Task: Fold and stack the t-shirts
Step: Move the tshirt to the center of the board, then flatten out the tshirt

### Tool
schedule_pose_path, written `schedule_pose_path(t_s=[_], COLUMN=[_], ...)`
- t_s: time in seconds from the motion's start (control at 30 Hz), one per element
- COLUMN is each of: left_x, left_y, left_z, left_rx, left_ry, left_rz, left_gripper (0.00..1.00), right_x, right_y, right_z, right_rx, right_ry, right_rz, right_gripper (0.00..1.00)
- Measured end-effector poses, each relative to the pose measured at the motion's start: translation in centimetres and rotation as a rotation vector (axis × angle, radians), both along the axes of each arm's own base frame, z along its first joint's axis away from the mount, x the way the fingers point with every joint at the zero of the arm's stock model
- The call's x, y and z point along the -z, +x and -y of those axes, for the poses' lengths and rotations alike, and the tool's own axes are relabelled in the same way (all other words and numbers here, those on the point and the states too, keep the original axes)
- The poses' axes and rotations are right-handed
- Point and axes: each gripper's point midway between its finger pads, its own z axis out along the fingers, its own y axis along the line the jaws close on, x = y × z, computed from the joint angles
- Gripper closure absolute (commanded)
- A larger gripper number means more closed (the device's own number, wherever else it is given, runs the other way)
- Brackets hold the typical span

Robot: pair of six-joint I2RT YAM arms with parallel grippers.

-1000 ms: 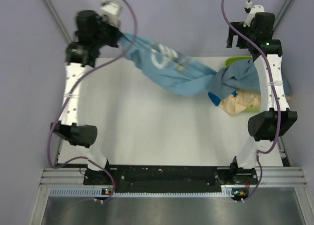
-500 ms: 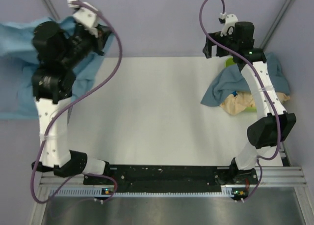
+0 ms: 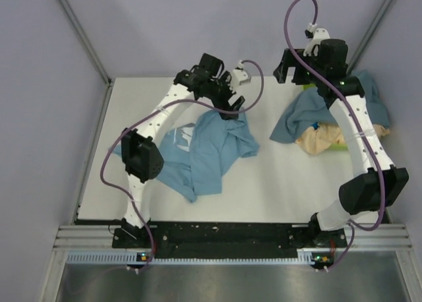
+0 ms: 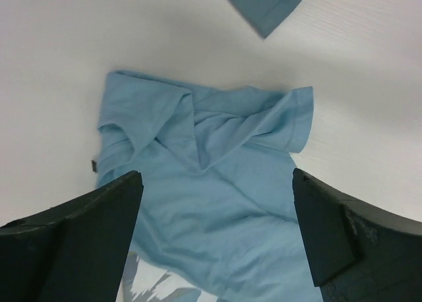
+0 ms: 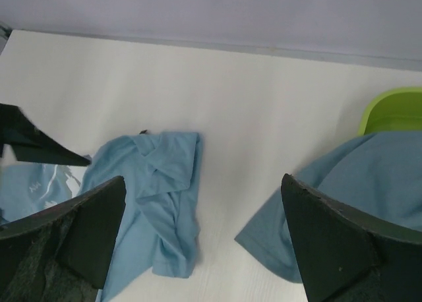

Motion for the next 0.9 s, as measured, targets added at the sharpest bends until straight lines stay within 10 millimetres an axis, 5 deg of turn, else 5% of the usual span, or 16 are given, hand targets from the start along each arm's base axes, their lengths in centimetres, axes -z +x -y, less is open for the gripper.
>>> schedule_pose_path(t_s=[0.1, 0.23, 0.3, 0.4, 0.5, 0.53, 0.57, 0.63, 0.77, 0.9], left_x=[-3.5, -8.7, -9.1, -5.5, 2.2, 5.4, 8.4, 12.3, 15.5, 16.3], left_y=[-0.6, -3.8, -5.5, -7.1, -10.1, -11.7, -13.6, -17.1, -20.7, -21.0], left_z=[-2.7, -10.8, -15.1, -19.7, -21.3, -21.7, -22.1, -22.9, -23.4, -22.0], left_rx=[-0.030, -0.132, -0.199, -0.281, -0.259, -0.240, -0.220, -0.188, -0.152, -0.096], left_ry=[-0.007, 0.012, 0.043, 0.137, 0.250, 0.289, 0.326, 0.385, 0.453, 0.458], left_rz=[0.102, 0.268, 0.302, 0.238, 0.046, -0.045, -0.136, -0.277, -0.378, -0.336], left_gripper=[0.01, 0.07, 0.11, 0.15, 0.14, 0.14, 0.02, 0.01, 0.01, 0.01], right_x=[2.3, 8.7, 12.5, 17.2, 22.3, 24.0, 25.3, 28.1, 32.6, 31.9], right_y=[-0.7, -2.4, -4.1, -5.8, -6.9, -7.2, -7.5, -7.9, -9.2, -9.3], right_z=[-0.3, -2.2, -4.5, -7.8, -10.0, -10.4, -10.6, -10.9, -10.2, -9.7], right_rx=[0.006, -0.015, -0.066, -0.154, -0.217, -0.233, -0.245, -0.270, -0.281, -0.275], right_ry=[0.030, 0.011, -0.031, -0.079, -0.129, -0.151, -0.170, -0.205, -0.275, -0.294], right_rz=[-0.062, -0.211, -0.300, -0.411, -0.533, -0.567, -0.596, -0.654, -0.773, -0.771], right_gripper=[0.01, 0.01, 0.10, 0.16, 0.20, 0.27, 0.35, 0.57, 1.00, 1.00])
